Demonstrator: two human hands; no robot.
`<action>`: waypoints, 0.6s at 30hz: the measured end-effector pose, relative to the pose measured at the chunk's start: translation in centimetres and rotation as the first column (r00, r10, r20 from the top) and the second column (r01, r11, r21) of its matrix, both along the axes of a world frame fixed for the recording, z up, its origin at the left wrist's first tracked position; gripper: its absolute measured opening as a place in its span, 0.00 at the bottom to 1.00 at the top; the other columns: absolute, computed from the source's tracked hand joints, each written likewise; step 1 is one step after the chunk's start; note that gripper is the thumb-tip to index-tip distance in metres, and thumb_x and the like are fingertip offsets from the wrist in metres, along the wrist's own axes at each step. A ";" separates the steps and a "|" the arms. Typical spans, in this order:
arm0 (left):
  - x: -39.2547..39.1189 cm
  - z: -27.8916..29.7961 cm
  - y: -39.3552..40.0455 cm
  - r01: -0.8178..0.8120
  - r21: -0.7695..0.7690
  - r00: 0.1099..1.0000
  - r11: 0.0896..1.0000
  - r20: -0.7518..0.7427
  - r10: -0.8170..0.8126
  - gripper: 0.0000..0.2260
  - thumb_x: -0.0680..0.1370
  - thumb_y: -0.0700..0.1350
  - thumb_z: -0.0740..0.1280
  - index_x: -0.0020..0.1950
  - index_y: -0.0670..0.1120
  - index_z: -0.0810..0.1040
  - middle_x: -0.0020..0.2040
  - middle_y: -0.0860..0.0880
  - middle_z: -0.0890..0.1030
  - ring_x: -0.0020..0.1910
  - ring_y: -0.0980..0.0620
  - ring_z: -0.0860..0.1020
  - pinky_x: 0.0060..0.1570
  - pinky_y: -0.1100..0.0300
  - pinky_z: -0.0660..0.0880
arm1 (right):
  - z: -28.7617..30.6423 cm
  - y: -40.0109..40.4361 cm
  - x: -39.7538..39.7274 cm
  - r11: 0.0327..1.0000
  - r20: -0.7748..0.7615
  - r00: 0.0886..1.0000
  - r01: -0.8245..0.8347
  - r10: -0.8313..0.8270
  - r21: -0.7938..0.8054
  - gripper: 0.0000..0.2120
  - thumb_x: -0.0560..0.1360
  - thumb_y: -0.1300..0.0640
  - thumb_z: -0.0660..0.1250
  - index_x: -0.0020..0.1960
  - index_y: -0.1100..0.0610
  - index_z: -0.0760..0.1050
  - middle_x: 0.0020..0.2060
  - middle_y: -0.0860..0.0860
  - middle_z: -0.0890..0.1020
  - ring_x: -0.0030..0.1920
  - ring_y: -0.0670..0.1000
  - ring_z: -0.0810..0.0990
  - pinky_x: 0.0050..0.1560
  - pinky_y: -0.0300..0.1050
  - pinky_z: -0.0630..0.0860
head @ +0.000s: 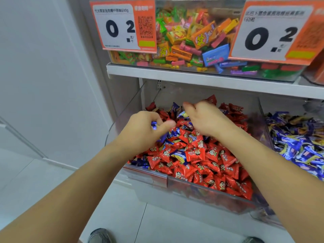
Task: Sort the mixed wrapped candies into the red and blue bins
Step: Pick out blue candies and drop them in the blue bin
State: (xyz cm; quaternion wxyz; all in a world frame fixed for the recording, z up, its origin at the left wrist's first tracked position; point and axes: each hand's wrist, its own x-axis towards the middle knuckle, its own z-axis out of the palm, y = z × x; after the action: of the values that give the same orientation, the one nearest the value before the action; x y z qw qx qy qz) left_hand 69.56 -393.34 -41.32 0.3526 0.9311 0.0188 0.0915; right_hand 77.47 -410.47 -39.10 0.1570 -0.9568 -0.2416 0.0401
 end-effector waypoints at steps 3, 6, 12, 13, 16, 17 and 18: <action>0.0 0.1 -0.7 0.121 0.085 0.992 0.989 -0.057 -0.116 0.09 0.72 0.55 0.75 0.46 0.50 0.84 0.35 0.59 0.80 0.39 0.66 0.77 0.40 0.76 0.68 | 0.5 -0.5 -0.2 0.999 -0.040 0.998 0.042 -0.041 0.021 0.16 0.85 0.49 0.54 0.56 0.53 0.78 0.32 0.56 0.79 0.34 0.55 0.80 0.35 0.45 0.73; 0.5 0.0 -1.2 0.230 0.238 0.967 0.944 -0.168 -0.193 0.18 0.74 0.55 0.74 0.62 0.51 0.81 0.57 0.55 0.83 0.56 0.59 0.78 0.56 0.67 0.71 | 0.7 -0.8 -0.5 0.986 -0.209 0.972 0.131 -0.108 0.101 0.24 0.82 0.40 0.56 0.44 0.59 0.77 0.29 0.53 0.84 0.23 0.45 0.79 0.32 0.42 0.69; 0.8 0.9 -0.7 0.343 0.368 0.914 0.864 -0.341 -0.218 0.21 0.73 0.57 0.73 0.63 0.49 0.82 0.61 0.51 0.81 0.59 0.53 0.78 0.54 0.63 0.71 | 1.1 -1.9 -0.4 0.982 -0.266 0.962 0.108 -0.064 0.155 0.12 0.82 0.48 0.63 0.54 0.57 0.76 0.36 0.54 0.86 0.25 0.43 0.81 0.28 0.37 0.72; 0.8 1.0 -0.4 0.349 0.397 0.908 0.849 -0.369 -0.200 0.22 0.72 0.58 0.74 0.63 0.49 0.81 0.61 0.51 0.81 0.59 0.52 0.78 0.55 0.62 0.72 | 1.1 -2.1 -0.3 0.980 -0.250 0.967 0.087 -0.041 0.177 0.08 0.82 0.50 0.64 0.53 0.55 0.75 0.39 0.54 0.86 0.26 0.43 0.82 0.28 0.37 0.72; 0.9 0.9 0.3 0.356 0.444 0.891 0.822 -0.427 -0.155 0.25 0.70 0.61 0.75 0.61 0.48 0.81 0.60 0.51 0.81 0.58 0.51 0.78 0.59 0.54 0.76 | 0.9 -2.5 0.0 0.985 -0.188 0.981 -0.020 0.052 0.171 0.05 0.82 0.57 0.62 0.51 0.49 0.76 0.46 0.50 0.83 0.32 0.44 0.84 0.31 0.42 0.77; 1.0 0.7 0.4 0.352 0.445 0.893 0.823 -0.423 -0.153 0.23 0.70 0.60 0.75 0.59 0.48 0.82 0.58 0.52 0.81 0.56 0.51 0.79 0.58 0.53 0.76 | 0.8 -2.5 -0.1 0.988 -0.174 0.980 -0.069 0.092 0.139 0.09 0.83 0.58 0.61 0.51 0.47 0.77 0.48 0.49 0.83 0.34 0.45 0.85 0.34 0.45 0.80; 1.0 0.4 0.4 0.345 0.452 0.901 0.823 -0.404 -0.156 0.20 0.70 0.59 0.76 0.55 0.49 0.83 0.55 0.52 0.82 0.54 0.51 0.79 0.56 0.52 0.77 | 0.7 -2.4 -0.1 0.989 -0.165 0.978 -0.109 0.125 0.104 0.12 0.83 0.59 0.60 0.50 0.45 0.78 0.50 0.50 0.83 0.36 0.48 0.85 0.38 0.50 0.82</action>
State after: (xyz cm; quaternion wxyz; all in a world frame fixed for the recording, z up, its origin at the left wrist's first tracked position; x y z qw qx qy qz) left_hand 70.55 -392.96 -40.92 0.0921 0.9859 -0.0686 -0.1214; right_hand 77.34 -412.89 -38.41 0.2198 -0.9254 -0.2846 0.1200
